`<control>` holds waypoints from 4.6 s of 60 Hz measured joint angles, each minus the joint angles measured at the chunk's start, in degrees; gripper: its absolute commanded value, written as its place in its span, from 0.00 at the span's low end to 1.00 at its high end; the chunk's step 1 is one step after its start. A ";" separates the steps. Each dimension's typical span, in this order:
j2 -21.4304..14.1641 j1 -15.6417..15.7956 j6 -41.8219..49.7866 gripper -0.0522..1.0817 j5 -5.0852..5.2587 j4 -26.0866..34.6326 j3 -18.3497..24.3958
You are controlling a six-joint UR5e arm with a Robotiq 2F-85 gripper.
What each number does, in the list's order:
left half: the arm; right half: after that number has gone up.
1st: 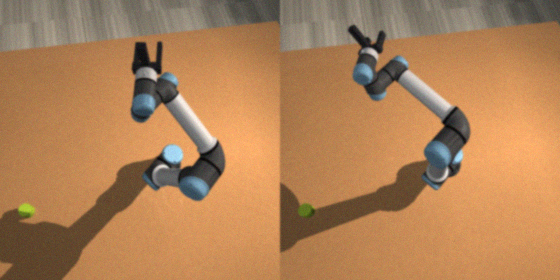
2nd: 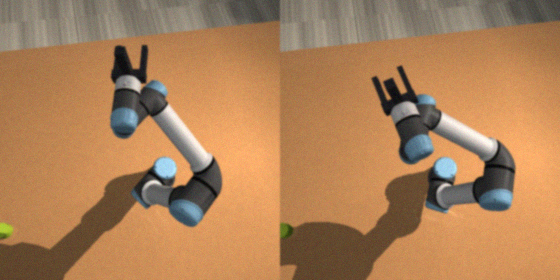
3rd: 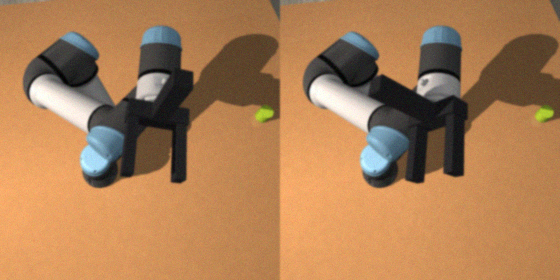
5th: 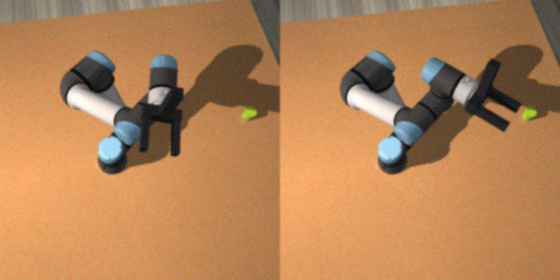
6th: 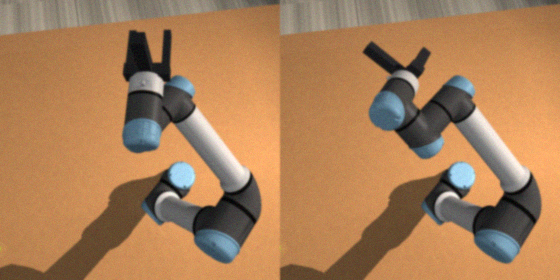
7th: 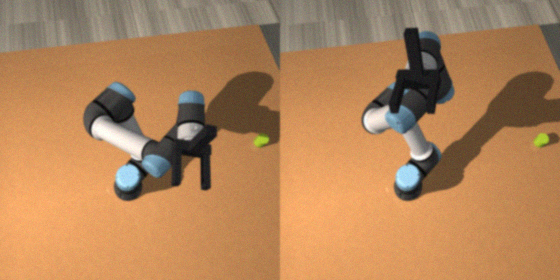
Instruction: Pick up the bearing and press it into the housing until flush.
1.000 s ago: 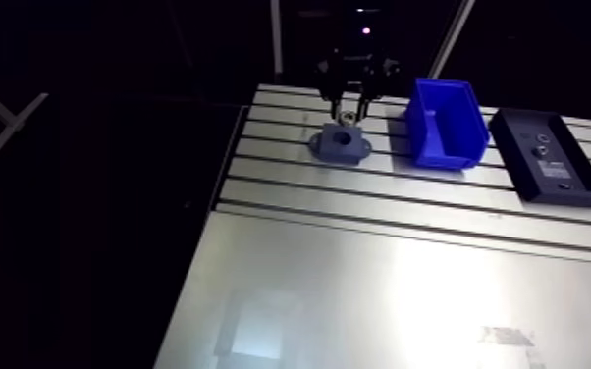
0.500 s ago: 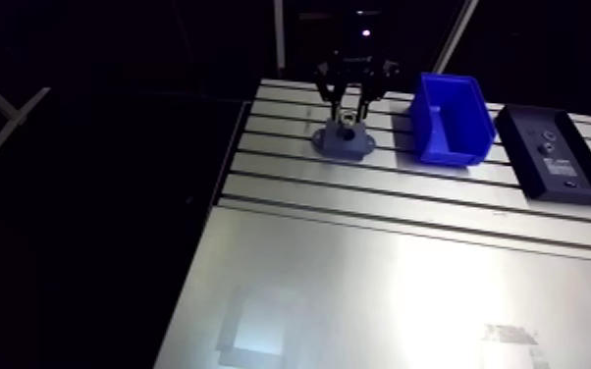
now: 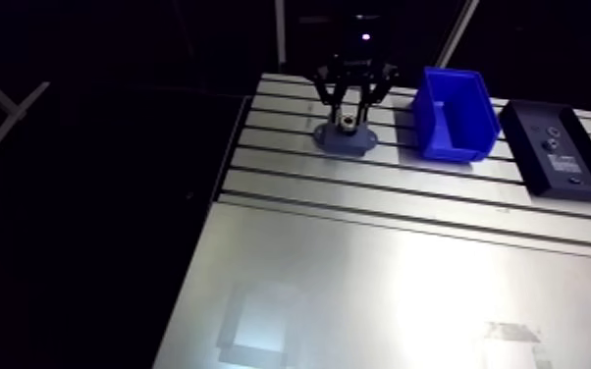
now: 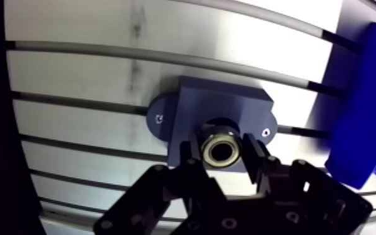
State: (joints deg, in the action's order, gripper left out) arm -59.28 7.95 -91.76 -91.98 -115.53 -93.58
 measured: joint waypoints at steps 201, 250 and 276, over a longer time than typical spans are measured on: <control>0.57 -0.13 -0.75 0.69 0.09 -2.12 -1.10; 0.55 -0.38 -0.82 0.48 0.10 -2.07 -1.20; -0.02 -0.43 -0.83 0.05 0.20 -1.88 -1.13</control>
State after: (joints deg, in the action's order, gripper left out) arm -59.30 7.52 -92.59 -91.78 -117.42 -94.72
